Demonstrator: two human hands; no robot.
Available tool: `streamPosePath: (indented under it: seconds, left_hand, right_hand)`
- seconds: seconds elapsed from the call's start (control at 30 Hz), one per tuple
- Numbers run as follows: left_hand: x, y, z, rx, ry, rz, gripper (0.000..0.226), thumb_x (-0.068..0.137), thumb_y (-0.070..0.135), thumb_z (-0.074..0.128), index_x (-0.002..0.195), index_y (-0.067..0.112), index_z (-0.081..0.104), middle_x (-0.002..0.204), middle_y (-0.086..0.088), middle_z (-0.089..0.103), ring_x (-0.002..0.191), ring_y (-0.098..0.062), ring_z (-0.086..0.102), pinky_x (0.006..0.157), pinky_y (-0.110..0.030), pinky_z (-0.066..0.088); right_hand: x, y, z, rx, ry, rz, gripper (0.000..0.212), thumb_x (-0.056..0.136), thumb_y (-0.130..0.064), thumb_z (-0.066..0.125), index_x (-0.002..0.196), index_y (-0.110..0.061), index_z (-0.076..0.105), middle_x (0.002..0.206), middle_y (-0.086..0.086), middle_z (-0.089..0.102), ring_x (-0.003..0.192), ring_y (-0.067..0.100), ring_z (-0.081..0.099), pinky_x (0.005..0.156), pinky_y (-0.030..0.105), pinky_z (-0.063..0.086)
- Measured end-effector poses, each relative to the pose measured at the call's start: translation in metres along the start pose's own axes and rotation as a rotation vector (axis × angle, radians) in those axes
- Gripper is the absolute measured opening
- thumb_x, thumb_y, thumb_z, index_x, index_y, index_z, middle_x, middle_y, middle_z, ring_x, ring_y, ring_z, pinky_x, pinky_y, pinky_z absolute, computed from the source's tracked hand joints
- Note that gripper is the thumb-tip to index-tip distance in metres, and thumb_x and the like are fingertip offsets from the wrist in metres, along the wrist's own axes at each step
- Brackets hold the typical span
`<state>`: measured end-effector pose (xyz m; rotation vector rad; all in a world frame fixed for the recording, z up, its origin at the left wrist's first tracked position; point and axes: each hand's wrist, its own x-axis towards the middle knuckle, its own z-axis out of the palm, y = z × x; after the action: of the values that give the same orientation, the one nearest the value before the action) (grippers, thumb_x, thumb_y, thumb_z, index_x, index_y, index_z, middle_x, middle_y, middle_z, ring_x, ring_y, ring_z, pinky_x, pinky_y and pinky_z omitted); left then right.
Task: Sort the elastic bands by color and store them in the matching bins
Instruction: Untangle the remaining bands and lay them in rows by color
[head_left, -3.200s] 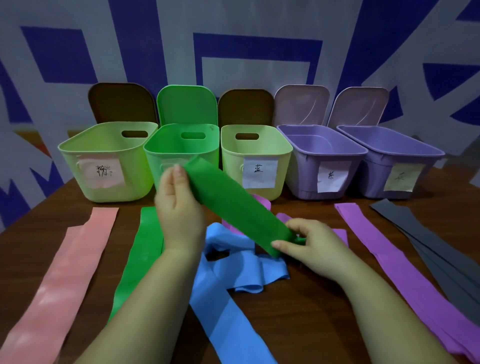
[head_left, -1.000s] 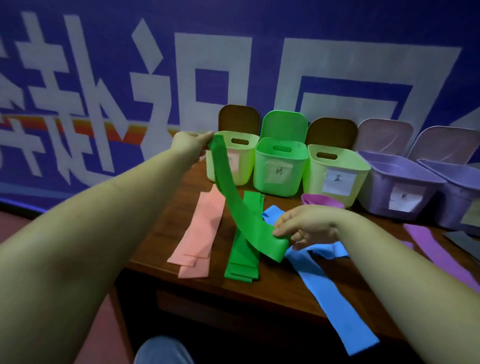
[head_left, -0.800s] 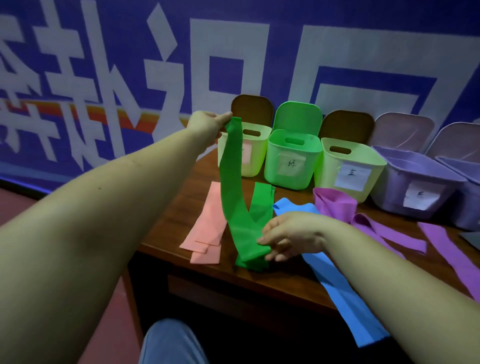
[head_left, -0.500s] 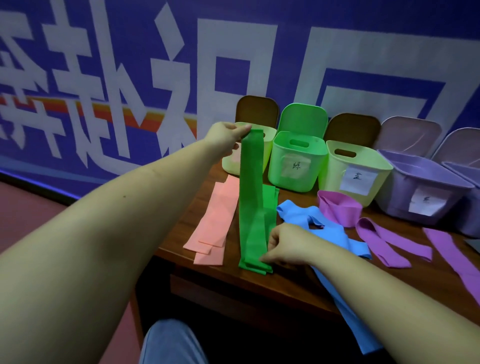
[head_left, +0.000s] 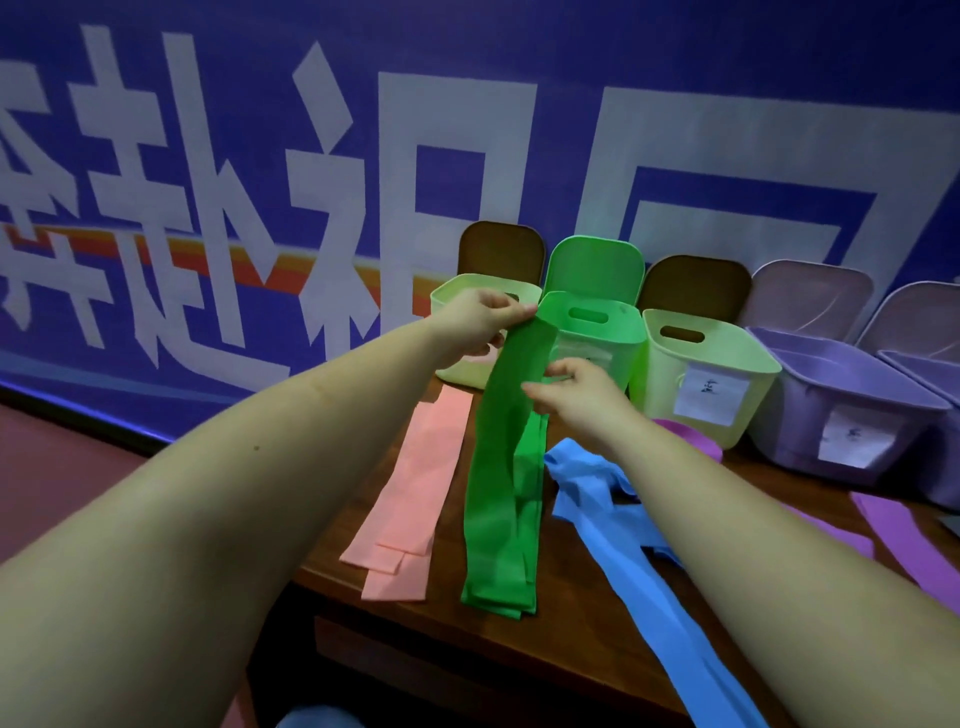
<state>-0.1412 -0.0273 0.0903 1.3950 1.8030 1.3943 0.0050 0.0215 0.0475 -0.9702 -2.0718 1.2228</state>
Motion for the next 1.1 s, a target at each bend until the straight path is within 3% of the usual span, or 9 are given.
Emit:
streamPosePath:
  seconds: [0.1,0.2,0.4,0.5,0.57,0.63,0.73,0.87,1.1]
  left_hand:
    - [0.012,-0.007,0.002,0.034,0.008,0.0,0.022,0.093,0.036,0.055,0.079,0.018,0.059,0.07,0.005,0.053,0.057,-0.008,0.045,0.053,-0.018,0.037]
    - [0.027,-0.024,0.007,0.067,0.017,-0.013,0.024,0.092,0.033,0.057,0.08,0.013,0.058,0.06,0.004,0.048,0.049,-0.008,0.04,0.044,-0.015,0.034]
    - [0.063,-0.068,0.029,-0.013,0.053,-0.133,0.022,0.09,0.027,0.063,0.094,0.006,0.059,0.067,-0.003,0.055,0.042,-0.009,0.05,0.042,-0.018,0.043]
    - [0.076,-0.095,0.046,-0.097,0.037,-0.164,0.031,0.091,0.019,0.062,0.115,0.001,0.056,0.094,-0.008,0.063,0.051,-0.007,0.06,0.049,-0.021,0.05]
    - [0.077,-0.114,0.054,0.078,0.018,-0.124,0.04,0.09,0.021,0.063,0.125,0.005,0.052,0.118,-0.005,0.058,0.086,-0.016,0.063,0.076,-0.03,0.05]
    - [0.072,-0.127,0.055,0.41,-0.003,0.022,0.041,0.088,0.022,0.065,0.126,0.011,0.054,0.125,-0.004,0.055,0.114,-0.02,0.054,0.099,-0.031,0.041]
    - [0.059,-0.132,0.052,0.801,-0.14,0.261,0.037,0.086,0.026,0.061,0.123,0.019,0.06,0.127,-0.004,0.057,0.118,-0.023,0.052,0.101,-0.034,0.038]
    - [0.051,-0.131,0.052,0.985,-0.388,0.226,0.04,0.091,0.036,0.053,0.128,0.023,0.056,0.129,-0.004,0.058,0.121,-0.024,0.05,0.1,-0.032,0.036]
    - [0.035,-0.098,0.072,0.901,-0.276,0.265,0.034,0.093,0.032,0.053,0.126,0.023,0.056,0.133,-0.003,0.053,0.124,-0.02,0.045,0.1,-0.028,0.032]
  right_hand:
    - [0.017,0.009,0.002,0.031,0.053,0.018,0.014,0.086,-0.01,0.067,0.087,-0.009,0.053,0.083,0.007,0.059,0.062,0.015,0.057,0.082,0.041,0.051]
    - [0.032,0.021,0.004,-0.001,0.09,0.034,0.022,0.084,-0.011,0.069,0.072,-0.013,0.05,0.072,0.006,0.054,0.063,0.017,0.05,0.067,0.03,0.044]
    - [0.064,0.054,0.015,0.005,0.081,0.155,0.014,0.083,-0.007,0.066,0.085,-0.01,0.053,0.076,0.009,0.06,0.054,0.016,0.056,0.057,0.03,0.046]
    - [0.08,0.077,0.023,-0.165,0.102,0.179,0.031,0.081,-0.015,0.069,0.107,-0.012,0.053,0.098,0.01,0.066,0.079,0.025,0.065,0.076,0.036,0.052]
    - [0.083,0.087,0.023,-0.371,0.091,0.127,0.046,0.082,-0.022,0.069,0.122,-0.014,0.049,0.114,0.008,0.062,0.101,0.026,0.061,0.088,0.034,0.049]
    - [0.081,0.092,0.021,-0.651,0.06,0.016,0.053,0.084,-0.031,0.066,0.131,-0.019,0.046,0.125,0.005,0.058,0.115,0.025,0.054,0.097,0.035,0.043]
    - [0.081,0.095,0.017,-0.982,-0.112,-0.135,0.043,0.09,-0.041,0.055,0.131,-0.027,0.051,0.132,0.003,0.054,0.126,0.025,0.043,0.108,0.039,0.028]
    - [0.079,0.095,0.008,-0.917,-0.209,-0.117,0.043,0.092,-0.046,0.052,0.132,-0.03,0.052,0.138,0.002,0.05,0.135,0.022,0.034,0.116,0.047,0.013]
    - [0.035,0.091,-0.054,-0.717,0.004,-0.148,0.029,0.09,-0.035,0.06,0.117,-0.025,0.062,0.124,-0.006,0.062,0.119,0.018,0.052,0.104,0.037,0.038]
